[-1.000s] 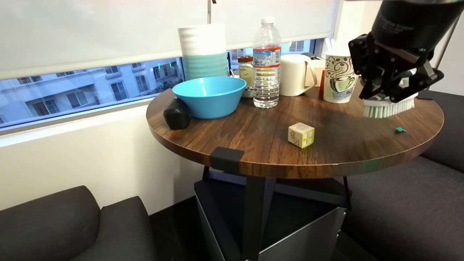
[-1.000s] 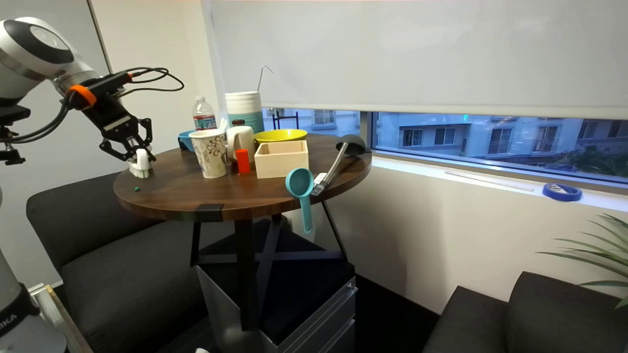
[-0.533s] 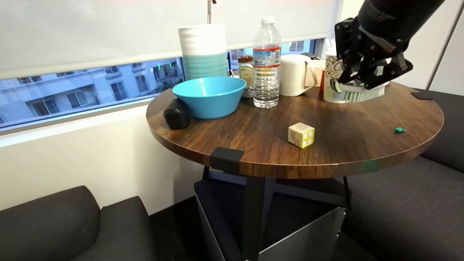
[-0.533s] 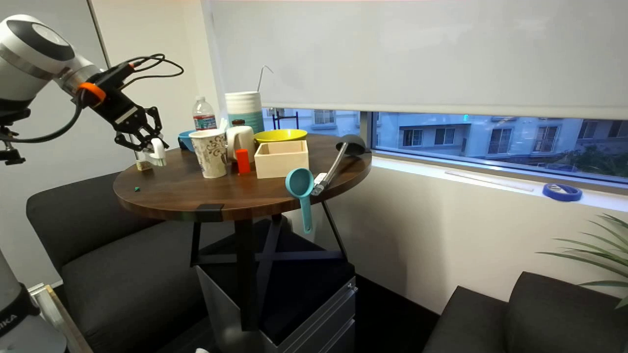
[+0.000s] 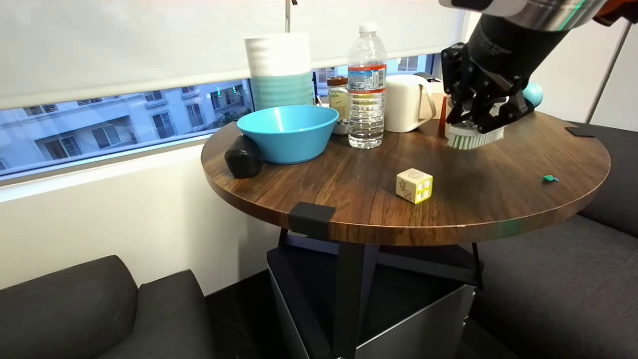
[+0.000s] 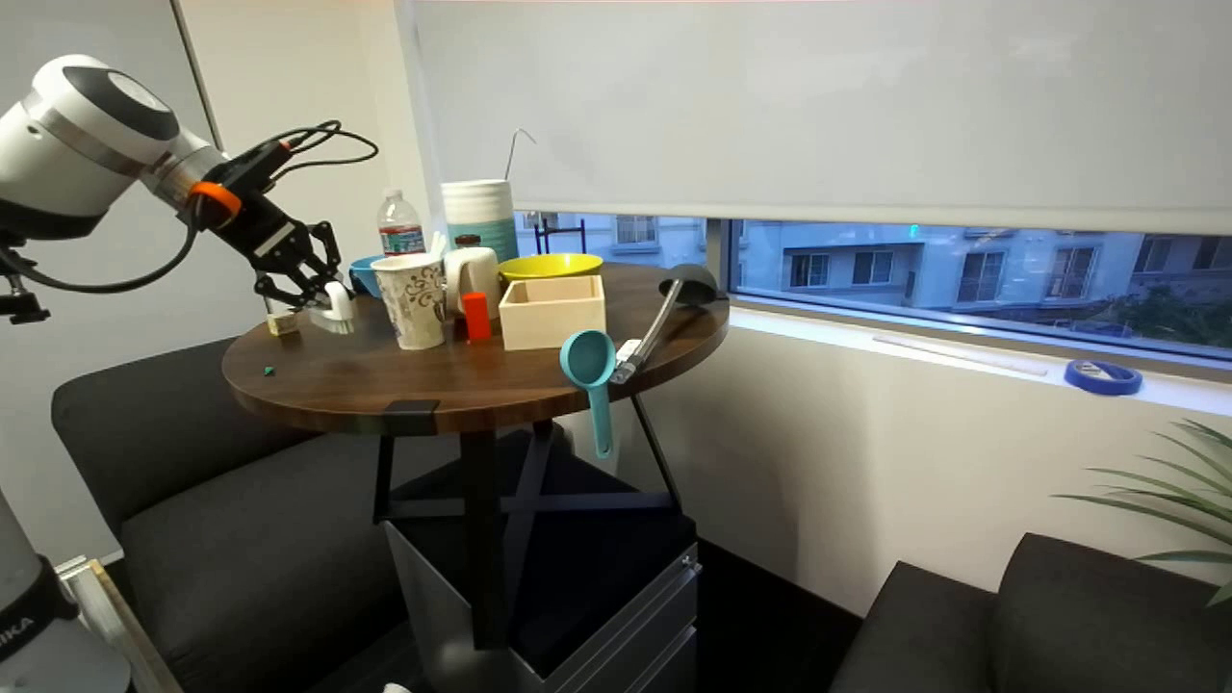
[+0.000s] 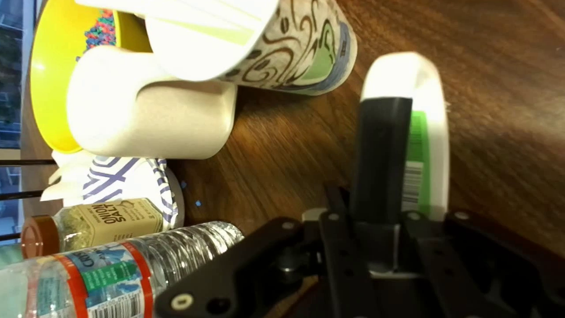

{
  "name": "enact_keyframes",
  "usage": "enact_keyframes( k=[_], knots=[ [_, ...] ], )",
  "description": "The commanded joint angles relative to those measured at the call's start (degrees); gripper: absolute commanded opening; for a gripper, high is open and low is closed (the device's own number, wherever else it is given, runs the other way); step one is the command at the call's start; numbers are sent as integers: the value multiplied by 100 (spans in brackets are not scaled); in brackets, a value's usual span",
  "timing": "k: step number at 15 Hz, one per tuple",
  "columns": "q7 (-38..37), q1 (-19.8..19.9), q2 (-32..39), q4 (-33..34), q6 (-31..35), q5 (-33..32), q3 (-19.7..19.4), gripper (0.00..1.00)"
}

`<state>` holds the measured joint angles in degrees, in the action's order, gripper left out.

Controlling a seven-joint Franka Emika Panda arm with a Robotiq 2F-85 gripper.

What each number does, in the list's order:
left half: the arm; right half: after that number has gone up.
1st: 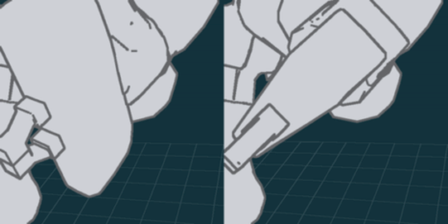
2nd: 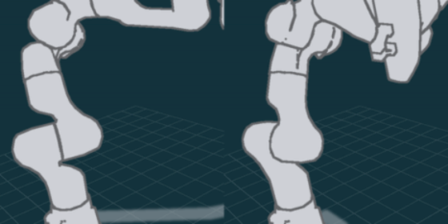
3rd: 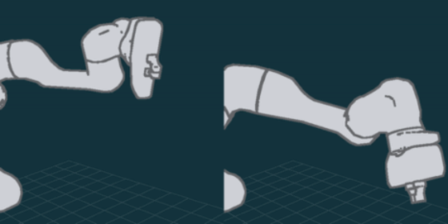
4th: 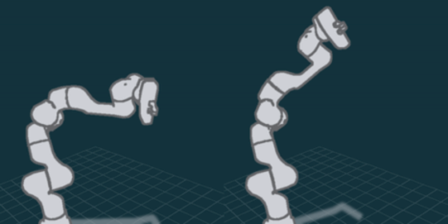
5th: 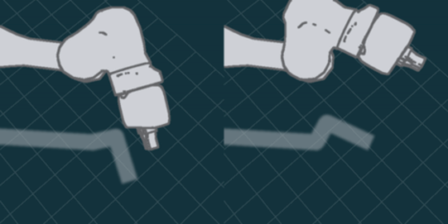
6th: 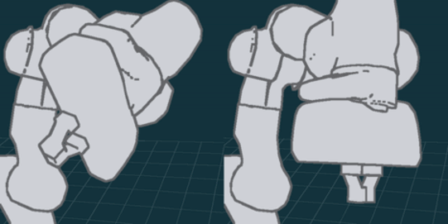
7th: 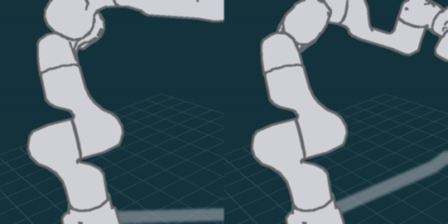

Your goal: Use the brush to sweep the small objects off of the table

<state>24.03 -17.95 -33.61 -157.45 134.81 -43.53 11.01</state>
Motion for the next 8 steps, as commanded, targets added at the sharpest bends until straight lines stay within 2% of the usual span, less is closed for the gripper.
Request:
enact_keyframes(
  k=[1,8],
  knots=[
    [-75,25,258,2,227,-93,-45,2],
    [100,-102,584,-3,278,287,-152,2]
  ],
)
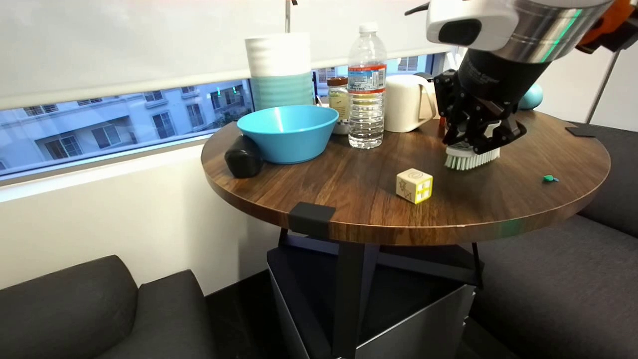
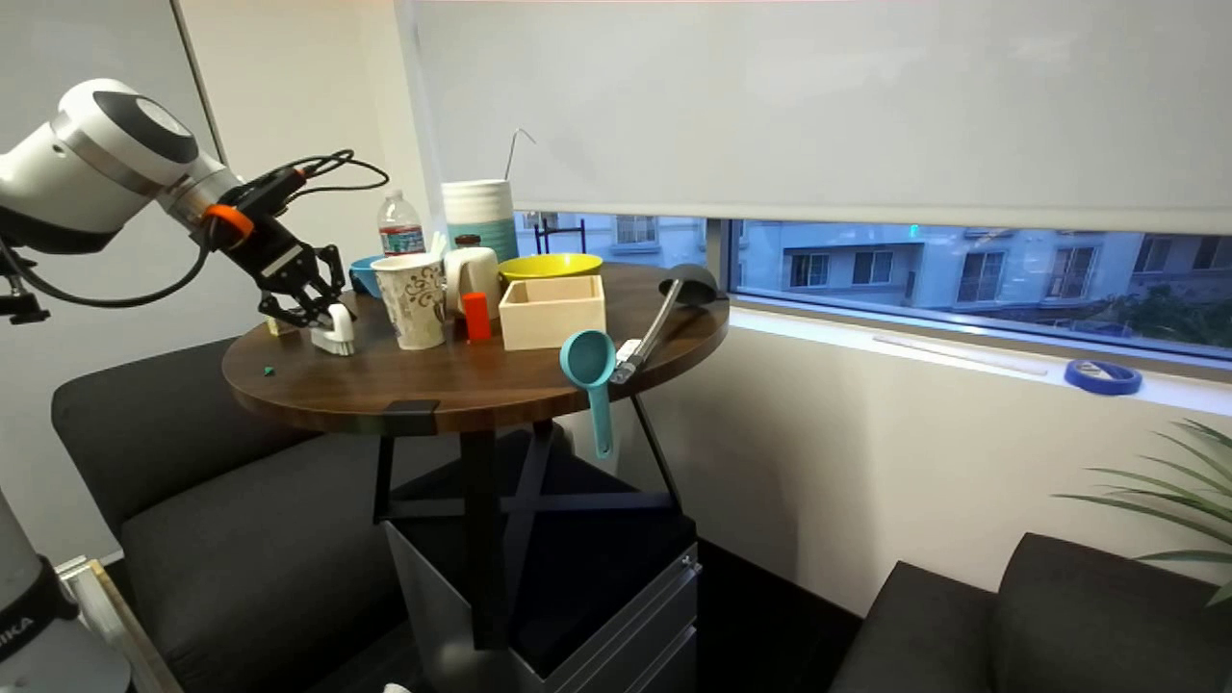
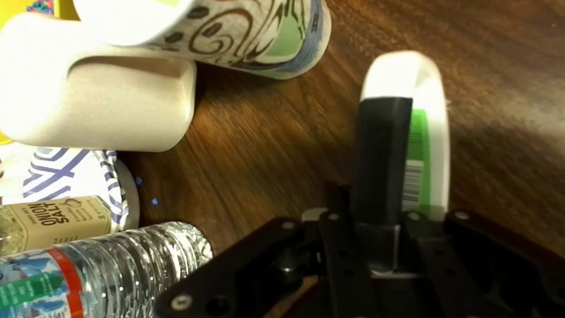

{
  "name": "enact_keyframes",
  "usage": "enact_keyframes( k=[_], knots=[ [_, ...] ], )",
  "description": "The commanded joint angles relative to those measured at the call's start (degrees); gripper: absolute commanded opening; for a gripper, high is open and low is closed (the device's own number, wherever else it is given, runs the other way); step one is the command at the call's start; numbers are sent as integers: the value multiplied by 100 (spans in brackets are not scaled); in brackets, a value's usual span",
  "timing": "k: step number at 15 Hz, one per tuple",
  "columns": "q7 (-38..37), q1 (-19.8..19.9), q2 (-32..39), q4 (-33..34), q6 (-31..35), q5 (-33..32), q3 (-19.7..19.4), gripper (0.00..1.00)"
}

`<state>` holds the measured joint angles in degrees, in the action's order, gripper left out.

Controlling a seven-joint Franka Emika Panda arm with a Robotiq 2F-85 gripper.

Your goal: Use the brush to sweep the small objects off of the table

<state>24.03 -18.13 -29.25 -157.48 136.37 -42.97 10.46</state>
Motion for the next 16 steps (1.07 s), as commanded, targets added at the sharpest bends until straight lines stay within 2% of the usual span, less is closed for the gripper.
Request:
enact_keyframes(
  k=[1,16],
  knots=[
    [133,-100,158,15,108,270,-110,2],
    [1055,-483,-127,-32,-230,1434,-112,2]
  ],
)
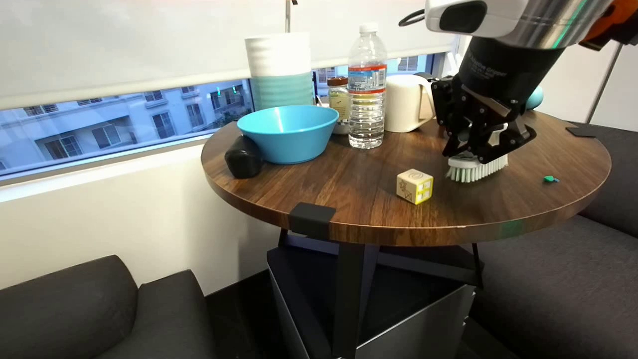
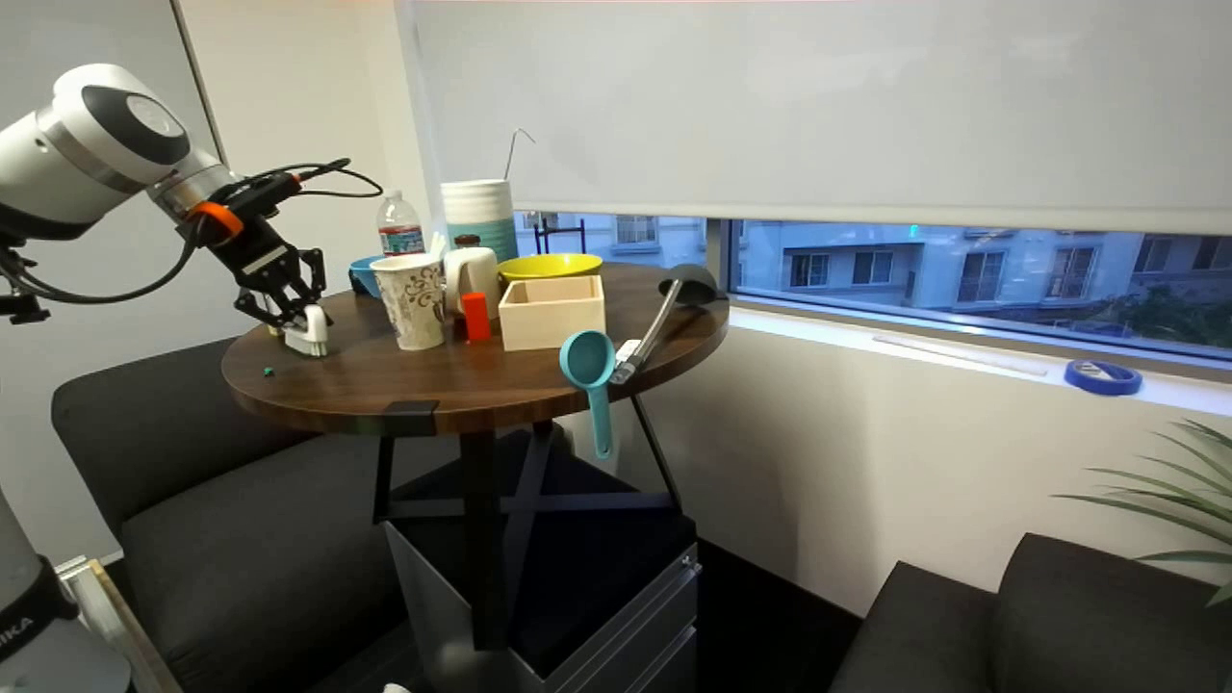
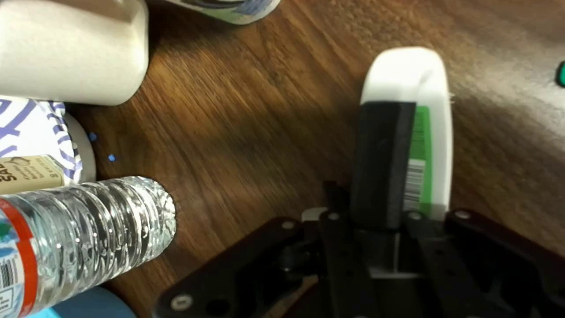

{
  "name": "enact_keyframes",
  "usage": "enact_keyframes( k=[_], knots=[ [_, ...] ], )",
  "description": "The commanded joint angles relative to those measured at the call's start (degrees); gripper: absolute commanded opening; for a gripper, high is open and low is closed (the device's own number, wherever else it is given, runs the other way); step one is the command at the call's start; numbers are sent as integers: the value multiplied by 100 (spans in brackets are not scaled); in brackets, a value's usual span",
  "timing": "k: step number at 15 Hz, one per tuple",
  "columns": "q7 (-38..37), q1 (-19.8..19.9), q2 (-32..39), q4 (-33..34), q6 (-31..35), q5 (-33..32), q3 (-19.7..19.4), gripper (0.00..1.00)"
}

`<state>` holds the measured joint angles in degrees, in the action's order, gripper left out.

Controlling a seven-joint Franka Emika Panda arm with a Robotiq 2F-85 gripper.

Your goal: Use the brush to sweep the small objects off of the table

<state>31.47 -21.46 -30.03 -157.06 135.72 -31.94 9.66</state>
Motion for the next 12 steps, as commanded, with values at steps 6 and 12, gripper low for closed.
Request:
enact_keyframes(
  k=[6,12],
  knots=[
    [664,-233,-252,-70,-749,666,12,2],
    [791,-322,-384,-37,-1294,927,-18,2]
  ],
)
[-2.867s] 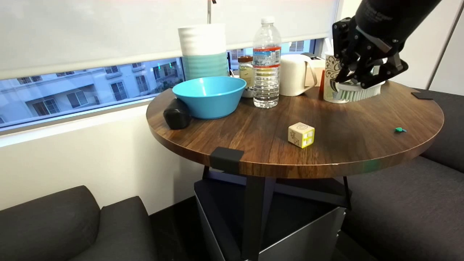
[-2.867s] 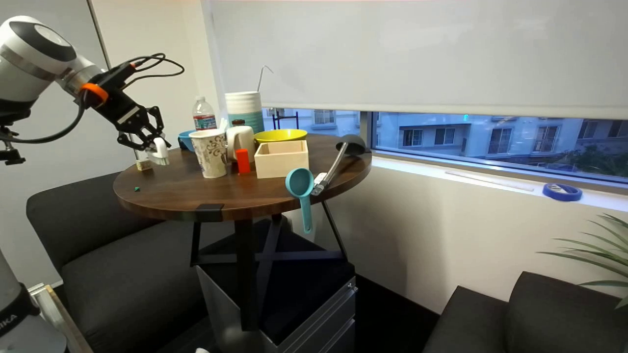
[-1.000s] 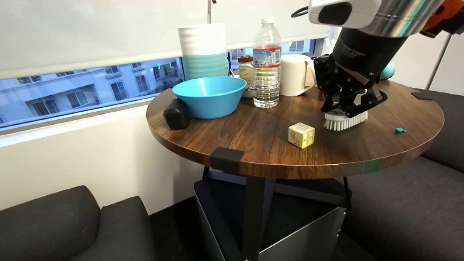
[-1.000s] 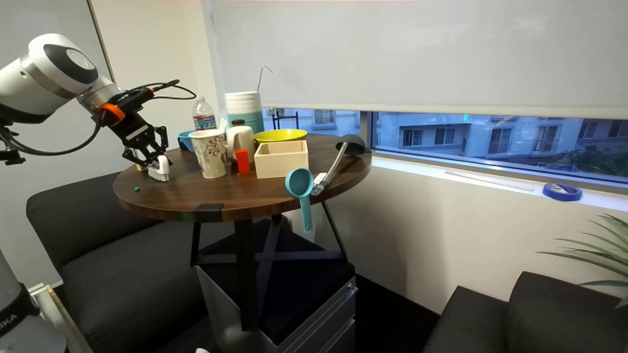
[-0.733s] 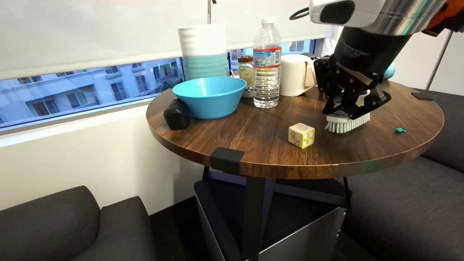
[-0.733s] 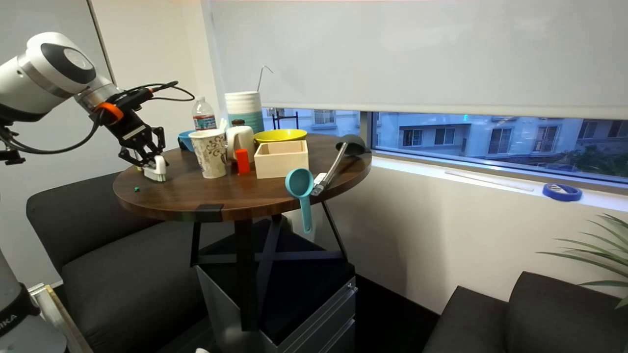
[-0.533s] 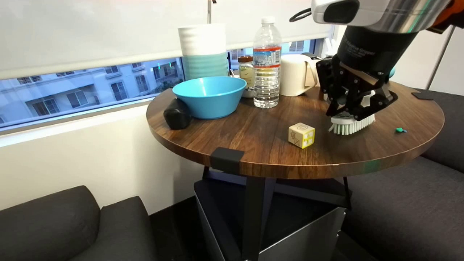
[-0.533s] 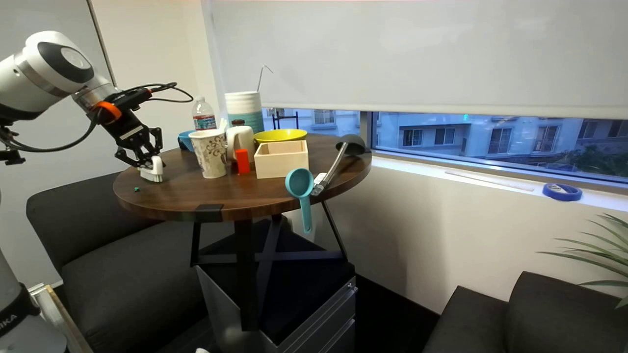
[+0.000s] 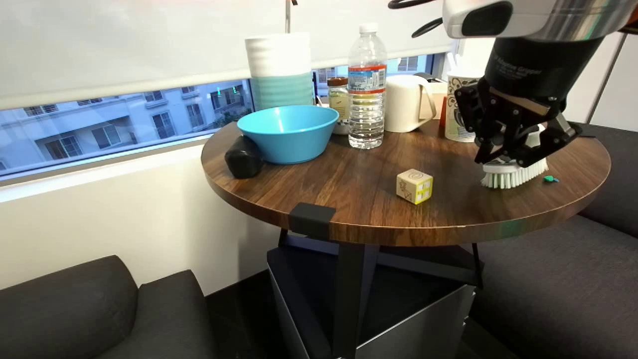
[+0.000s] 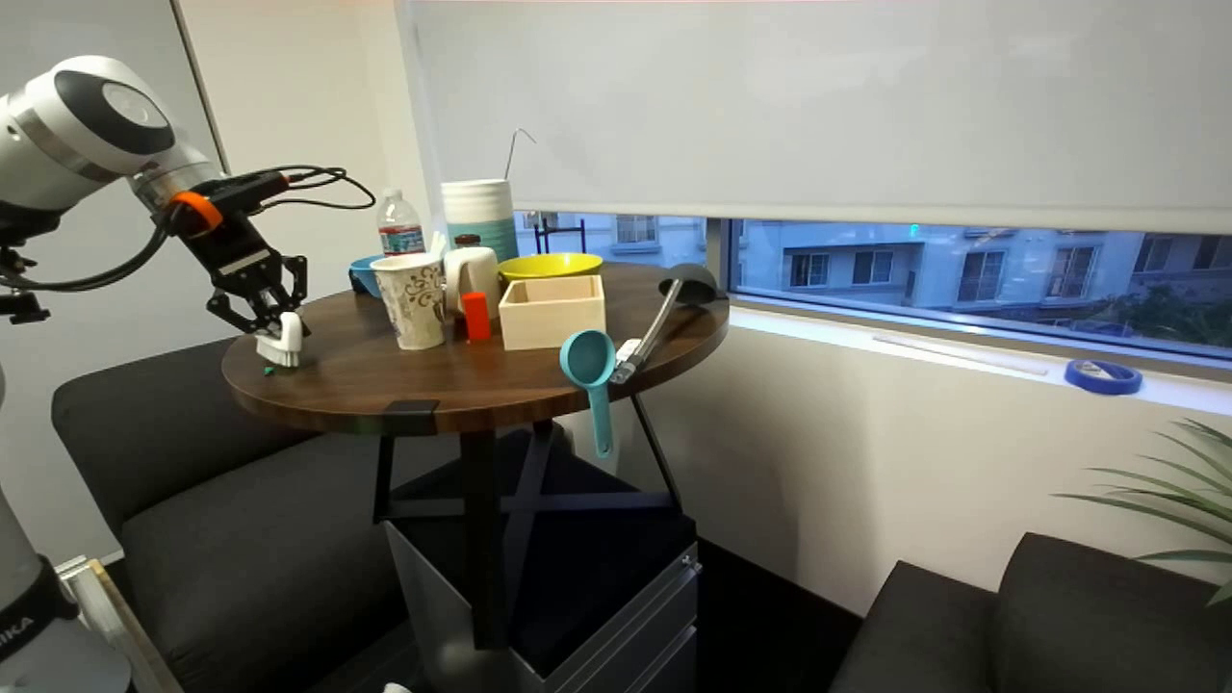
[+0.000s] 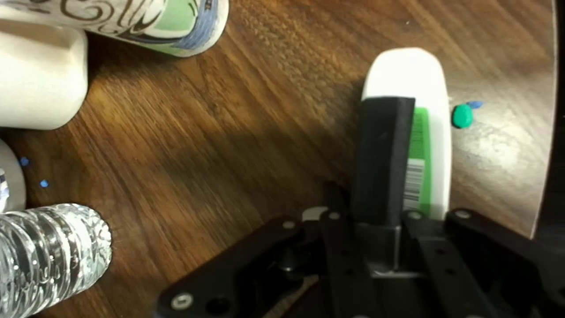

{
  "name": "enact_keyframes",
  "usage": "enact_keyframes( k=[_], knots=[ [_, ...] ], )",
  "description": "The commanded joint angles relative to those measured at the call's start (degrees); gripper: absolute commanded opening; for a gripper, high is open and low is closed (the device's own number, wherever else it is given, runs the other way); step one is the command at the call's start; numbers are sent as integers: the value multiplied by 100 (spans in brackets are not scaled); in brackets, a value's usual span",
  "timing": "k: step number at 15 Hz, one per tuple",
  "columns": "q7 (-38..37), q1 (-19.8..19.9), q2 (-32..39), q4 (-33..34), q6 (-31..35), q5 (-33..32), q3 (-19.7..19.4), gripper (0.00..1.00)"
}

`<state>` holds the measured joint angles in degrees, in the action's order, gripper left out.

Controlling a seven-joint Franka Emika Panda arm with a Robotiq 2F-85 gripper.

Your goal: Use the brush to sweep the small objects off of the table

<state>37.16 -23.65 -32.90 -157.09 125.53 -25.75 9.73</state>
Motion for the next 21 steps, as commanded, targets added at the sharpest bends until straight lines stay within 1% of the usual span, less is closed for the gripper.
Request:
enact_keyframes(
  k=[1,11,14,16,21],
  knots=[
    [266,-126,-124,-36,-334,374,-39,2],
    [850,-357,-410,-23,-1096,1179,-170,2],
    [957,-370,-482,-1,-1321,1304,-173,2],
    [856,-281,-564,0,-1340,1150,-91,2],
    [632,-162,-931,-54,-1134,668,84,2]
  ],
)
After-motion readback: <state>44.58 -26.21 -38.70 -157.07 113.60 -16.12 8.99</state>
